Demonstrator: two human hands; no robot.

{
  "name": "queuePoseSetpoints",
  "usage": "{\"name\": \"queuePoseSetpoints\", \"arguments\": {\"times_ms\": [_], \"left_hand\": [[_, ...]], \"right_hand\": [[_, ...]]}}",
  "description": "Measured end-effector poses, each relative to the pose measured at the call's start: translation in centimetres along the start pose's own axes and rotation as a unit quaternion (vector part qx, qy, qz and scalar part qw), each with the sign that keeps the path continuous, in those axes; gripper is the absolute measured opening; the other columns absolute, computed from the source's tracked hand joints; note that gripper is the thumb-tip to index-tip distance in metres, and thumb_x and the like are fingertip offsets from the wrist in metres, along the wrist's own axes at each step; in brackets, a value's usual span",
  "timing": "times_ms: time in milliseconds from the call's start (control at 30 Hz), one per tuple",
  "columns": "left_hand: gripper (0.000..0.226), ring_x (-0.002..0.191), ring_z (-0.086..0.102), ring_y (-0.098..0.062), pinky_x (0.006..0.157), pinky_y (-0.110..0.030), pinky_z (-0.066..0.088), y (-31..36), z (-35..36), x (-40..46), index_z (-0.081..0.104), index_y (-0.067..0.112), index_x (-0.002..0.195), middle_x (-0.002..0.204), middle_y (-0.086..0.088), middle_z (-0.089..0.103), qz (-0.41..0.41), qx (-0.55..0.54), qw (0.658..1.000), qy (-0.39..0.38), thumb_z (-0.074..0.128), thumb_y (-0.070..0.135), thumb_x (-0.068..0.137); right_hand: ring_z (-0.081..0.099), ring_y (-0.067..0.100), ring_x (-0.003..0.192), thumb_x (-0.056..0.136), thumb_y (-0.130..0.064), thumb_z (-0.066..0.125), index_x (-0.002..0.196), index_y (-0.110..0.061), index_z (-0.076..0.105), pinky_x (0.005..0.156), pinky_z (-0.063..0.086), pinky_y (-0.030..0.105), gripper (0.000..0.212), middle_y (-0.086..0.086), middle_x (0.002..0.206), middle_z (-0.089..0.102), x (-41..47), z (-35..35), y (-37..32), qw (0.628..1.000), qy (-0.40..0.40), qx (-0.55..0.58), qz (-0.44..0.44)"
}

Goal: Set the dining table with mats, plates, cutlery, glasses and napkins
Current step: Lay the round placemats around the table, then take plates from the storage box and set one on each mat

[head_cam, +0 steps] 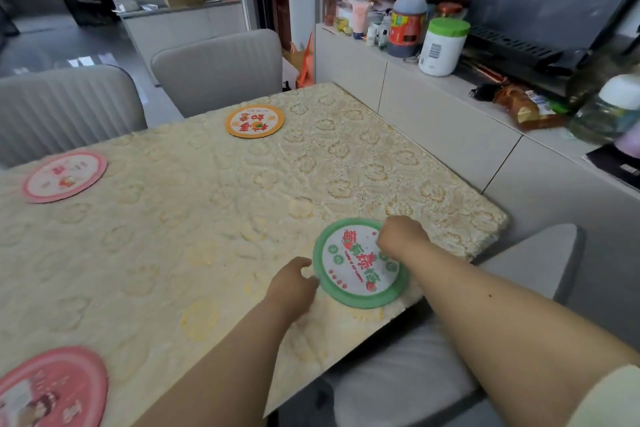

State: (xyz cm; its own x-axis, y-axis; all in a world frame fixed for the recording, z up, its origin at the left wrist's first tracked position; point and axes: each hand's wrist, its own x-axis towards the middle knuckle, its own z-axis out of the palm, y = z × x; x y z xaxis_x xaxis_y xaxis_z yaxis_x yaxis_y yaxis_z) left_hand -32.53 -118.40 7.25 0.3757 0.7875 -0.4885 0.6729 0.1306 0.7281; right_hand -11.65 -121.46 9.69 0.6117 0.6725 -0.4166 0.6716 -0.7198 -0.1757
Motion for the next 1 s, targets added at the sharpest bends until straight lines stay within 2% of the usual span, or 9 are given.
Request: {"name": "queuePoseSetpoints", "arguments": {"times_ms": [67,133,300,367,467,600,733,933,1000], "left_hand": [[0.038,0.07,0.061,-0.023,0.058,-0.031,0.052,0.2,-2.0,-1.2,0.048,0.011,0.131,0.091,-0.011,0.061,-0.03,-0.08,0.996,0.014,0.057,0.022,0.096],[0.031,0.066,0.058,-0.021,0.056,-0.03,0.05,0.3,-4.3,-2.8,0.051,0.006,0.124,0.088,-0.012,0.06,-0.047,-0.156,0.986,0.028,0.055,0.019,0.097],[0.015,0.066,0.058,-0.02,0.056,-0.029,0.051,-1.9,-10.9,-7.7,0.057,0.006,0.105,0.084,-0.011,0.061,-0.041,-0.225,0.969,0.091,0.051,0.018,0.099],[0.011,0.065,0.058,-0.019,0.057,-0.03,0.05,-3.4,-13.6,-10.2,0.057,0.009,0.098,0.082,-0.01,0.06,-0.038,-0.248,0.961,0.115,0.051,0.018,0.099],[0.012,0.062,0.057,-0.019,0.056,-0.029,0.05,-6.6,-17.7,-14.4,0.057,0.011,0.091,0.078,-0.009,0.06,-0.031,-0.274,0.948,0.156,0.051,0.017,0.099],[0.012,0.057,0.055,-0.019,0.056,-0.029,0.049,-12.6,-23.2,-21.0,0.057,0.008,0.09,0.074,-0.01,0.059,-0.039,-0.309,0.926,0.214,0.052,0.014,0.099],[0.012,0.057,0.056,-0.018,0.05,-0.026,0.051,-20.2,-28.7,-28.5,0.059,0.007,0.094,0.075,-0.011,0.059,-0.054,-0.323,0.908,0.262,0.051,0.015,0.099],[0.014,0.063,0.058,-0.019,0.056,-0.029,0.052,-31.6,-37.0,-39.9,0.061,0.008,0.093,0.08,-0.011,0.061,-0.089,-0.332,0.881,0.326,0.051,0.016,0.098],[0.015,0.063,0.058,-0.019,0.057,-0.028,0.052,-34.9,-39.6,-43.1,0.062,0.006,0.092,0.08,-0.011,0.061,-0.101,-0.335,0.872,0.341,0.052,0.016,0.097]], "right_hand": [[0.057,0.019,0.073,0.088,-0.015,0.051,0.099,-0.01,0.059,0.048,0.037,0.023,0.015,0.004,0.088,0.06,-1.0,-0.4,-2.4,0.999,-0.012,0.043,-0.023],[0.056,0.02,0.071,0.088,-0.015,0.051,0.096,-0.009,0.058,0.051,0.039,0.023,0.013,0.004,0.082,0.058,-2.6,-0.8,-5.3,0.995,-0.022,0.081,-0.05],[0.063,0.031,0.09,0.087,-0.015,0.056,0.091,-0.004,0.062,0.077,0.051,0.036,0.013,0.017,0.095,0.064,-7.8,-0.1,-13.8,0.959,-0.057,0.233,-0.151],[0.06,0.029,0.077,0.085,-0.012,0.057,0.08,-0.008,0.058,0.07,0.049,0.036,0.007,0.016,0.083,0.06,-11.0,0.7,-17.2,0.931,-0.081,0.31,-0.173],[0.052,0.021,0.061,0.088,-0.011,0.058,0.076,-0.011,0.054,0.061,0.044,0.029,0.013,0.007,0.071,0.055,-16.5,2.3,-21.9,0.894,-0.116,0.384,-0.198],[0.05,0.016,0.056,0.091,-0.012,0.058,0.08,-0.012,0.052,0.054,0.041,0.025,0.013,0.006,0.07,0.054,-24.3,5.6,-27.7,0.866,-0.157,0.411,-0.24],[0.05,0.015,0.055,0.091,-0.011,0.058,0.08,-0.011,0.053,0.053,0.04,0.025,0.013,0.005,0.07,0.054,-32.8,9.8,-33.5,0.858,-0.189,0.399,-0.261],[0.048,0.014,0.054,0.091,-0.009,0.054,0.091,-0.01,0.054,0.052,0.038,0.023,0.001,0.005,0.069,0.052,-45.5,17.5,-42.9,0.848,-0.237,0.377,-0.287],[0.049,0.014,0.055,0.091,-0.009,0.054,0.099,-0.009,0.054,0.052,0.039,0.023,0.008,0.005,0.071,0.052,-49.1,19.9,-45.8,0.842,-0.25,0.382,-0.287]]}}
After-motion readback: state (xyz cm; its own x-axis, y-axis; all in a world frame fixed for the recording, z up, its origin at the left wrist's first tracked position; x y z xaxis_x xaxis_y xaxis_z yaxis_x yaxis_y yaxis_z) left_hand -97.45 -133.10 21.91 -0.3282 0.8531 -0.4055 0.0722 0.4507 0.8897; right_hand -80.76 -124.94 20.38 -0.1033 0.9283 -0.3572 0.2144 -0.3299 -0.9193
